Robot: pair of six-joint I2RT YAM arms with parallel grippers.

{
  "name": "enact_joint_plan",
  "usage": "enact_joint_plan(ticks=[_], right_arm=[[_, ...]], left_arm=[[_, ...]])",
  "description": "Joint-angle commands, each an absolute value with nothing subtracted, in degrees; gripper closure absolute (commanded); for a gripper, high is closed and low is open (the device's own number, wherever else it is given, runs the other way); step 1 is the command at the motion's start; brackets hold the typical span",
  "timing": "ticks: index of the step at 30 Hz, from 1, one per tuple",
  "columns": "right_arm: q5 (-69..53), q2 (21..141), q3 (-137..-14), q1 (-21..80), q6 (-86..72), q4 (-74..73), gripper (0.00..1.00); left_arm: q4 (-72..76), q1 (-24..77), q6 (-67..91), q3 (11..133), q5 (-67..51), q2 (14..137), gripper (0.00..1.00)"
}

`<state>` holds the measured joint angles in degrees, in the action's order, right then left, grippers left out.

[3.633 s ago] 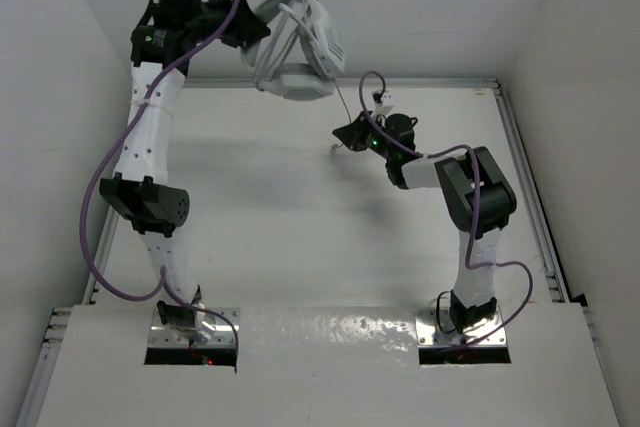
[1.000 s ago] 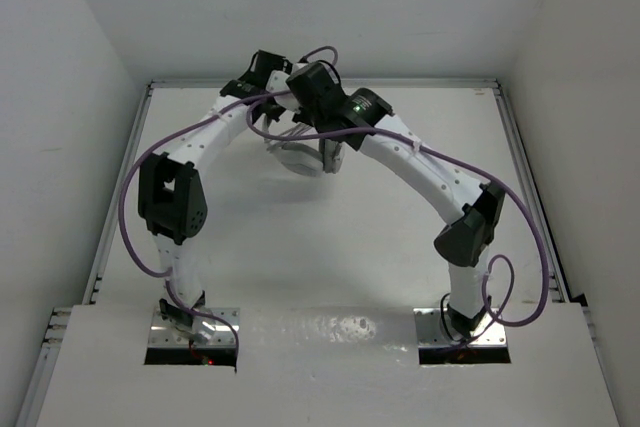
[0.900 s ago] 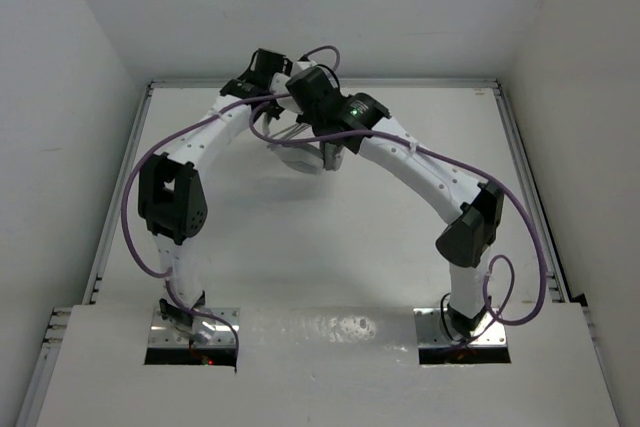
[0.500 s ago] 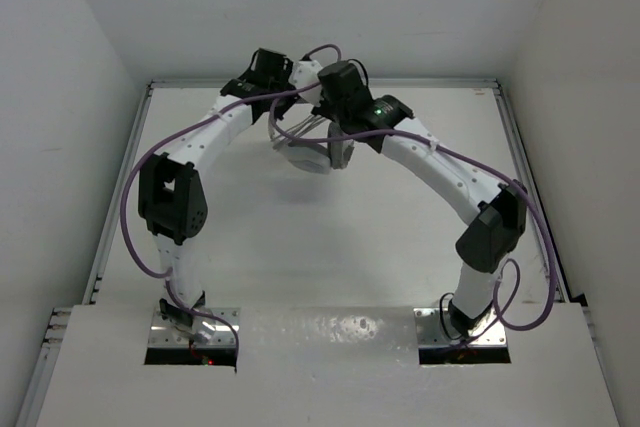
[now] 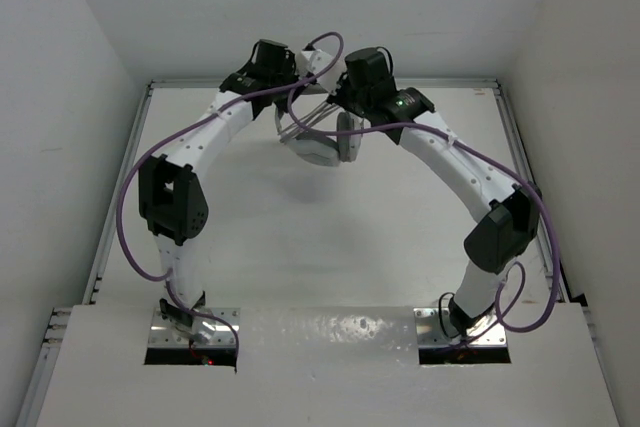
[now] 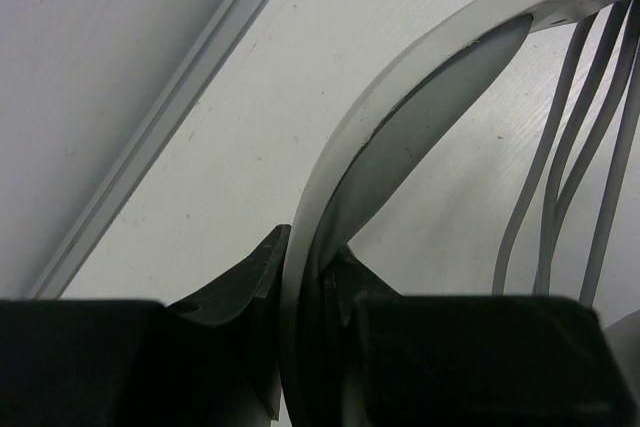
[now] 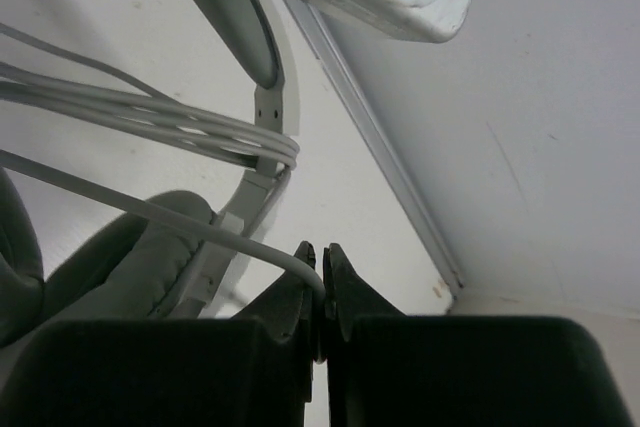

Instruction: Wrap the headphones

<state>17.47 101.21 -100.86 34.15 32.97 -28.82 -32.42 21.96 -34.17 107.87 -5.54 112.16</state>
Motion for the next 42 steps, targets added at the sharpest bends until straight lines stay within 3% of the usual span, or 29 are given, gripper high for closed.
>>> enact_joint_plan(ticks=[1, 7, 17, 28, 31, 34, 35, 38, 42], right_arm=[[16.0, 98.9, -104.1, 25.6, 25.5, -20.8, 1.0], [-5.2, 101.9, -102.5, 17.6, 11.9, -12.3, 0.98], [-12.6, 108.5, -106.8, 16.3, 4.2, -11.4, 0.96], [-13.3, 107.4, -100.1, 13.8, 2.6, -10.6, 0.66], [-14.7, 107.7, -99.6, 12.7, 3.1, -13.2, 0.64], [-17.2, 105.0, -94.0, 11.7, 3.3, -11.8, 0.69], [-17.7, 104.1, -91.7, 11.7, 3.7, -10.5, 0.83], [-18.7, 100.4, -83.3, 11.7, 2.3, -3.4, 1.0], [-15.9, 99.6, -81.1, 11.5, -0.2, -0.4, 1.0]], left_arm=[[-39.5, 20.7, -37.3, 109.9, -9.5, 109.8, 1.0], [-42.3, 20.7, -34.2, 112.4, -15.4, 109.8, 1.0], [-43.9, 21.2, -33.0, 113.6, -19.7, 110.0, 1.0], [-44.8, 20.4, -25.2, 115.0, -25.0, 110.3, 1.0], [-45.3, 19.8, -22.8, 114.6, -26.8, 110.1, 1.0], [-44.7, 19.2, -20.8, 114.9, -25.4, 109.9, 1.0], [-44.7, 19.2, -20.9, 115.1, -23.6, 110.0, 1.0], [-44.6, 19.2, -22.1, 116.5, -20.9, 110.0, 1.0], [-44.8, 19.2, -22.9, 117.8, -19.6, 110.0, 1.0]])
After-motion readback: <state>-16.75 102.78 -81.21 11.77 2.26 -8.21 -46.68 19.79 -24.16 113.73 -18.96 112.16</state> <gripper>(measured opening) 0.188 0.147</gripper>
